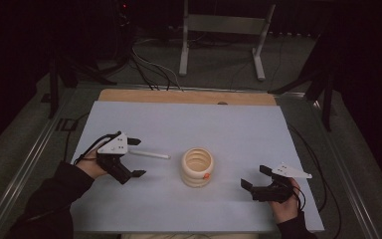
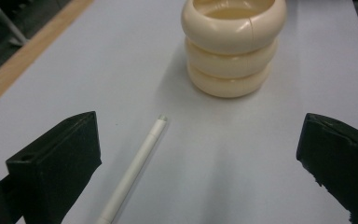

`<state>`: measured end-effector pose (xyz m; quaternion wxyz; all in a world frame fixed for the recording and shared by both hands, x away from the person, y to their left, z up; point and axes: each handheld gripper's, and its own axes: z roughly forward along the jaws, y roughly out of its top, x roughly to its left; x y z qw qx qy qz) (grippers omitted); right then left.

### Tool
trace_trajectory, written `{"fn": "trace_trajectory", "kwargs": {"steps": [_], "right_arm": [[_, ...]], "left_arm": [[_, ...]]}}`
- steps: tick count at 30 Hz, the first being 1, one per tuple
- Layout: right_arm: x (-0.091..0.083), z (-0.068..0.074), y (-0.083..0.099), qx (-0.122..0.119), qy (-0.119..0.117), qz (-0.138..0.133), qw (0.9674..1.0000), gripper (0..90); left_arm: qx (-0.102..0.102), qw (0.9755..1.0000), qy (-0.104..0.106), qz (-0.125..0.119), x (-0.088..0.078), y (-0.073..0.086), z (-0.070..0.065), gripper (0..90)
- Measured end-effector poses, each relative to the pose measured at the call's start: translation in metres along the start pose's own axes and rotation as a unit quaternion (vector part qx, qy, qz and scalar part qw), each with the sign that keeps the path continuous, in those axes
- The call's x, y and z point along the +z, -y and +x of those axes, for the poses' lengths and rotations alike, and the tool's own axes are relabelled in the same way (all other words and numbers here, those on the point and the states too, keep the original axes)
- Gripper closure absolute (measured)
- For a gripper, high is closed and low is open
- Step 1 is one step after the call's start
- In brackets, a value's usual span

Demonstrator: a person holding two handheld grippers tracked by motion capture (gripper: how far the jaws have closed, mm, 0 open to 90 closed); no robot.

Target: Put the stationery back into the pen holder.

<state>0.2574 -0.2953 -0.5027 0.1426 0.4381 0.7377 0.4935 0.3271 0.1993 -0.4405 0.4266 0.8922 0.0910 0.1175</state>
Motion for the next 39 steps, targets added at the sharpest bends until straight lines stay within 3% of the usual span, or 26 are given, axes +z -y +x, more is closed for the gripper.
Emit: {"fn": "trace_trajectory", "kwargs": {"steps": [7, 13, 18, 21, 26, 30, 35, 39], "right_arm": [[-0.001, -0.001, 0.000, 0.002, -0.005, -0.004, 1.0000, 0.0], [-0.002, -0.001, 0.000, 0.007, -0.009, -0.006, 0.9999, 0.0], [-0.003, -0.002, 0.000, 0.009, -0.011, -0.007, 0.9999, 0.0], [-0.003, -0.003, 0.000, 0.012, -0.012, -0.008, 0.9998, 0.0], [-0.004, -0.004, 0.000, 0.014, -0.012, -0.008, 0.9998, 0.0], [-0.003, -0.004, 0.001, 0.016, -0.013, -0.007, 0.9998, 0.0], [-0.003, -0.004, 0.001, 0.016, -0.015, -0.006, 0.9997, 0.0], [-0.003, -0.005, 0.001, 0.020, -0.019, -0.005, 0.9996, 0.0]], "left_arm": [[0.021, 0.9988, 0.021, 0.039, 0.014, -0.008, 0.010, 0.2], [0.039, 0.9954, 0.044, 0.076, 0.025, -0.014, 0.017, 0.2], [0.040, 0.9926, 0.058, 0.099, 0.034, -0.018, 0.022, 0.3], [0.062, 0.9883, 0.062, 0.125, 0.042, -0.023, 0.025, 0.3], [0.067, 0.9848, 0.070, 0.144, 0.049, -0.029, 0.029, 3.1], [0.059, 0.9782, 0.071, 0.186, 0.058, -0.034, 0.032, 5.5], [0.069, 0.9681, 0.085, 0.225, 0.070, -0.032, 0.032, 5.5], [0.075, 0.9667, 0.081, 0.231, 0.076, -0.031, 0.034, 5.5]]}}
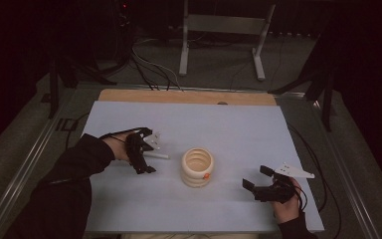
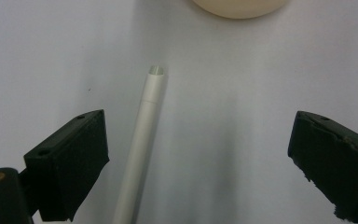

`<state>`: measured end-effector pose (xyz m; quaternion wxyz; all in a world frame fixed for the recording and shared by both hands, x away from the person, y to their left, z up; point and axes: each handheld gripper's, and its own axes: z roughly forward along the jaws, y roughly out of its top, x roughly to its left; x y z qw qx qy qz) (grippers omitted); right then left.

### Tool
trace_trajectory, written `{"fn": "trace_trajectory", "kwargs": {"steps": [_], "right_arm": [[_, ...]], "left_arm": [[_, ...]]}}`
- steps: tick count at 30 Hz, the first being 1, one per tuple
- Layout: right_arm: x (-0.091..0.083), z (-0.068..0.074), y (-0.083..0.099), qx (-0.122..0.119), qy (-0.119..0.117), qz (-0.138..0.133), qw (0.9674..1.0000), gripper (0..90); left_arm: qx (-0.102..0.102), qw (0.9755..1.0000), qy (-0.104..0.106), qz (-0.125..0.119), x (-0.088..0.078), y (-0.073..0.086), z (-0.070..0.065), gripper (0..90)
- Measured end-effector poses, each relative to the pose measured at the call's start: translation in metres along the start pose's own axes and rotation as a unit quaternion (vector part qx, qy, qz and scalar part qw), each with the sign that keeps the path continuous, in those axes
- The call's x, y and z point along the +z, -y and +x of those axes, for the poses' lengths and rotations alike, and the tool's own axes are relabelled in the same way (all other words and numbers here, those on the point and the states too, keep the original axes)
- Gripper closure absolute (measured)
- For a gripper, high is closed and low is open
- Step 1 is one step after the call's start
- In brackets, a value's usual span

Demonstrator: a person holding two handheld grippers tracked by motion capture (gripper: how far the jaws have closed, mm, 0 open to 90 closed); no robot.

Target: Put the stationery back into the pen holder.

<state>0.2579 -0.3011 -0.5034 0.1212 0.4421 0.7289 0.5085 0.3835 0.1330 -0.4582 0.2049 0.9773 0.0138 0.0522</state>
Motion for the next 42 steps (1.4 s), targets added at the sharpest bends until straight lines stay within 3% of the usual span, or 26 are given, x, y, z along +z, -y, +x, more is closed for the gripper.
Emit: {"fn": "trace_trajectory", "kwargs": {"steps": [7, 12, 18, 20, 21, 38, 42], "right_arm": [[0.001, 0.000, 0.000, 0.001, -0.001, 0.002, 1.0000, 0.0], [0.001, -0.001, 0.001, 0.002, -0.002, 0.002, 1.0000, 0.0], [0.001, -0.002, 0.001, 0.004, -0.003, 0.002, 1.0000, 0.0], [0.001, -0.002, 0.001, 0.003, -0.002, 0.004, 1.0000, 0.0], [0.001, -0.002, 0.001, 0.003, -0.002, 0.004, 1.0000, 0.0], [0.002, -0.002, 0.001, 0.008, -0.009, 0.006, 0.9999, 0.0], [0.002, -0.002, 0.001, 0.007, -0.010, 0.007, 0.9999, 0.0]], "left_arm": [[0.011, 0.9995, -0.003, 0.030, 0.011, 0.000, 0.009, 8.1], [0.024, 0.9988, -0.008, 0.043, 0.018, 0.000, 0.012, 16.9], [0.052, 0.9969, -0.019, 0.056, 0.024, -0.001, 0.016, 32.5], [0.068, 0.9955, -0.029, 0.060, 0.026, -0.001, 0.016, 35.9], [0.086, 0.9937, -0.040, 0.060, 0.027, -0.001, 0.016, 39.6], [0.123, 0.9877, -0.034, 0.091, 0.043, -0.010, 0.022, 65.9], [0.122, 0.9878, -0.024, 0.093, 0.045, -0.010, 0.026, 70.8]]}}
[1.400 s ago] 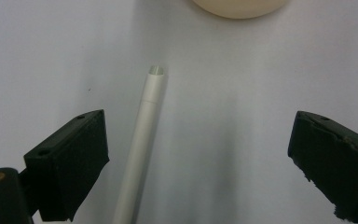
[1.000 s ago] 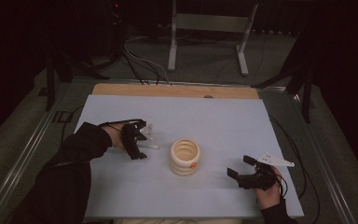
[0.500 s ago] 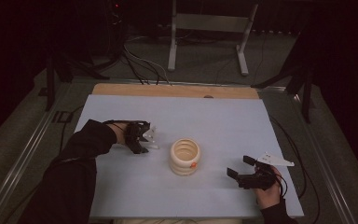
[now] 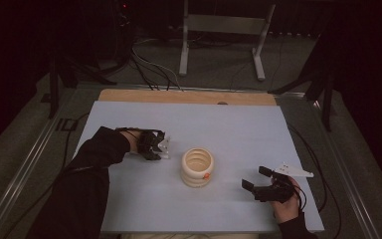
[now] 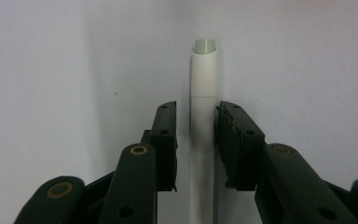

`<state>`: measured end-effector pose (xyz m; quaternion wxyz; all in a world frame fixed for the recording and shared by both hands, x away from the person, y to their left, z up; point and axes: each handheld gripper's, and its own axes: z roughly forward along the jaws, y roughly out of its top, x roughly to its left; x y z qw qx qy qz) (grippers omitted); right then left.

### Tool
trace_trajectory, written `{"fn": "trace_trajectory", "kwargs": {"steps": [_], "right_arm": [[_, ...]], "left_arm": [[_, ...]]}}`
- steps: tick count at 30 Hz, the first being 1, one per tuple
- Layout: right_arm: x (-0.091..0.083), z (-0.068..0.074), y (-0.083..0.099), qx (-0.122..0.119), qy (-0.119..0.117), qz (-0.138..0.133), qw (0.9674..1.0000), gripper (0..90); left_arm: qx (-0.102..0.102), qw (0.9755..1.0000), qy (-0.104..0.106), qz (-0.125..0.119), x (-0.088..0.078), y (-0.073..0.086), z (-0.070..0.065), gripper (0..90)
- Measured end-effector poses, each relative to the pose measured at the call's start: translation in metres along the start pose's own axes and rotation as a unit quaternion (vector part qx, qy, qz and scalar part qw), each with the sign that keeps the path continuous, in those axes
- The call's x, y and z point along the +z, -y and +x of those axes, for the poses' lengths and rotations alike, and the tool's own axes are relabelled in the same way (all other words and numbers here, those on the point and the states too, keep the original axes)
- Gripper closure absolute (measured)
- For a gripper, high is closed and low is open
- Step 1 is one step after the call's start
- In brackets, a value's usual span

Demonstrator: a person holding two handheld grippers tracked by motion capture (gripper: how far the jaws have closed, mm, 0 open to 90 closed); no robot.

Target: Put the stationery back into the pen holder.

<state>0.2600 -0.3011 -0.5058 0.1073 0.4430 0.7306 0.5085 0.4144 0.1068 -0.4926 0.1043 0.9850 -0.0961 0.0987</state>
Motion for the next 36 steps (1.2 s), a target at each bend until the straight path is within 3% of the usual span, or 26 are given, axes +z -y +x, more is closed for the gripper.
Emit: {"fn": "trace_trajectory", "kwargs": {"steps": [3, 6, 11, 18, 28, 33, 35, 36], "right_arm": [[0.000, 0.000, 0.000, 0.001, -0.001, 0.000, 1.0000, 0.0], [0.001, -0.001, 0.000, 0.002, -0.002, 0.002, 1.0000, 0.0], [0.000, 0.000, 0.000, 0.001, -0.002, 0.002, 1.0000, 0.0], [0.000, 0.000, 0.000, 0.002, -0.003, 0.001, 1.0000, 0.0], [-0.001, -0.001, 0.000, 0.004, -0.002, -0.001, 1.0000, 0.0], [-0.001, 0.000, -0.001, 0.003, -0.003, -0.003, 1.0000, 0.0], [-0.001, 0.000, -0.001, 0.003, -0.002, -0.002, 1.0000, 0.0], [-0.001, 0.000, -0.001, 0.003, -0.002, -0.003, 1.0000, 0.0]], "left_arm": [[-0.009, 0.9999, 0.006, 0.003, 0.001, -0.001, 0.003, 72.5], [-0.006, 0.9998, 0.016, 0.013, 0.002, -0.004, 0.004, 77.8], [-0.010, 0.9994, 0.025, 0.024, 0.002, -0.007, 0.007, 79.1], [-0.047, 0.9979, 0.034, 0.027, 0.001, -0.007, 0.011, 79.8], [-0.087, 0.9960, 0.007, -0.017, -0.025, 0.001, 0.013, 79.8], [-0.111, 0.9923, -0.005, -0.055, -0.043, 0.008, 0.014, 79.8], [-0.126, 0.9892, -0.005, -0.075, -0.050, 0.012, 0.013, 79.8], [-0.137, 0.9864, -0.007, -0.091, -0.056, 0.016, 0.013, 79.8]]}}
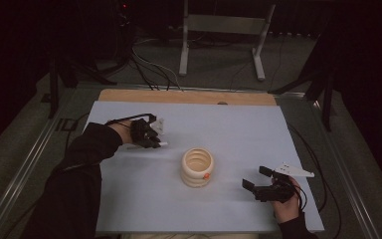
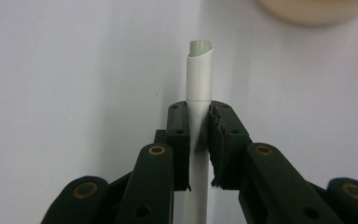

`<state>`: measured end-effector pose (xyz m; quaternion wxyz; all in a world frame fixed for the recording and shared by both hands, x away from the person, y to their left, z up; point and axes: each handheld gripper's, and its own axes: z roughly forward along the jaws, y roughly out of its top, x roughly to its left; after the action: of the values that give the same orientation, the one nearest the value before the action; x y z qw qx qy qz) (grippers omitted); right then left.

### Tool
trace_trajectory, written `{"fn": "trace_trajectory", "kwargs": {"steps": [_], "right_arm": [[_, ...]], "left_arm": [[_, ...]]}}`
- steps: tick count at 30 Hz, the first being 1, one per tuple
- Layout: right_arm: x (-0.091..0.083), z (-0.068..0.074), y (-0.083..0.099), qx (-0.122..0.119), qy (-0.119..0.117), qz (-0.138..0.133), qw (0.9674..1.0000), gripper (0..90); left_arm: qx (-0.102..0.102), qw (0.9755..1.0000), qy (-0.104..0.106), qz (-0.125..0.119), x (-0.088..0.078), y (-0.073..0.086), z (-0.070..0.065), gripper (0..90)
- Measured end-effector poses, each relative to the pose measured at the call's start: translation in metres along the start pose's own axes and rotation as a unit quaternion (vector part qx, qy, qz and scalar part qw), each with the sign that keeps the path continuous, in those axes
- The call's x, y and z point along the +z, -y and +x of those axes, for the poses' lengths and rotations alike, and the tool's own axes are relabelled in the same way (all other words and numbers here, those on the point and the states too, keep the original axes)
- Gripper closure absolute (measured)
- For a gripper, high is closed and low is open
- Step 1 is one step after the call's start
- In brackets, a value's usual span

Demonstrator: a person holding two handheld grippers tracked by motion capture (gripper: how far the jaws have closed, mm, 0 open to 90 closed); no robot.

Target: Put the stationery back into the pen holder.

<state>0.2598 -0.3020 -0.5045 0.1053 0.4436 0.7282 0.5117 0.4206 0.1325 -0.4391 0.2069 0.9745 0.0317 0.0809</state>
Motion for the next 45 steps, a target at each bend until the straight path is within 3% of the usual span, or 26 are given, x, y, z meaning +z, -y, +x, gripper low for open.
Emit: {"fn": "trace_trajectory", "kwargs": {"steps": [7, 14, 17, 18, 28, 31, 32, 33, 37, 41, 45], "right_arm": [[0.000, 0.001, 0.000, -0.001, 0.001, -0.001, 1.0000, 0.0], [0.000, 0.001, 0.000, -0.002, 0.002, -0.001, 1.0000, 0.0], [0.000, 0.002, 0.000, -0.004, 0.001, 0.000, 1.0000, 0.0], [0.000, 0.002, 0.000, -0.004, 0.001, 0.000, 1.0000, 0.0], [0.000, 0.002, -0.001, -0.004, 0.000, 0.000, 1.0000, 0.0], [0.000, 0.002, -0.001, -0.002, -0.001, -0.001, 1.0000, 0.0], [0.000, 0.002, -0.001, -0.002, -0.002, -0.001, 1.0000, 0.0], [0.000, 0.002, -0.001, -0.002, -0.002, -0.001, 1.0000, 0.0], [0.000, 0.002, -0.001, -0.002, -0.002, 0.000, 1.0000, 0.0], [0.000, 0.003, -0.001, -0.002, -0.002, -0.001, 1.0000, 0.0], [0.000, 0.003, -0.001, -0.002, -0.002, -0.001, 1.0000, 0.0]], "left_arm": [[-0.032, 0.9988, -0.004, -0.036, -0.013, 0.011, -0.001, 79.8], [-0.066, 0.9935, -0.001, -0.093, -0.026, 0.017, -0.005, 79.8], [-0.073, 0.9903, -0.002, -0.118, -0.031, 0.017, -0.008, 79.8], [-0.073, 0.9903, -0.002, -0.118, -0.031, 0.017, -0.008, 79.8], [-0.110, 0.9742, -0.001, -0.197, -0.049, 0.016, -0.012, 79.7], [-0.117, 0.9672, 0.004, -0.225, -0.054, 0.015, -0.013, 79.7], [-0.124, 0.9631, 0.007, -0.239, -0.057, 0.013, -0.014, 79.8], [-0.124, 0.9631, 0.007, -0.239, -0.057, 0.013, -0.014, 79.8], [-0.129, 0.9584, 0.007, -0.255, -0.060, 0.009, -0.016, 79.8], [-0.130, 0.9553, 0.014, -0.265, -0.063, 0.006, -0.018, 79.7], [-0.137, 0.9476, 0.023, -0.288, -0.067, 0.003, -0.019, 79.8]]}}
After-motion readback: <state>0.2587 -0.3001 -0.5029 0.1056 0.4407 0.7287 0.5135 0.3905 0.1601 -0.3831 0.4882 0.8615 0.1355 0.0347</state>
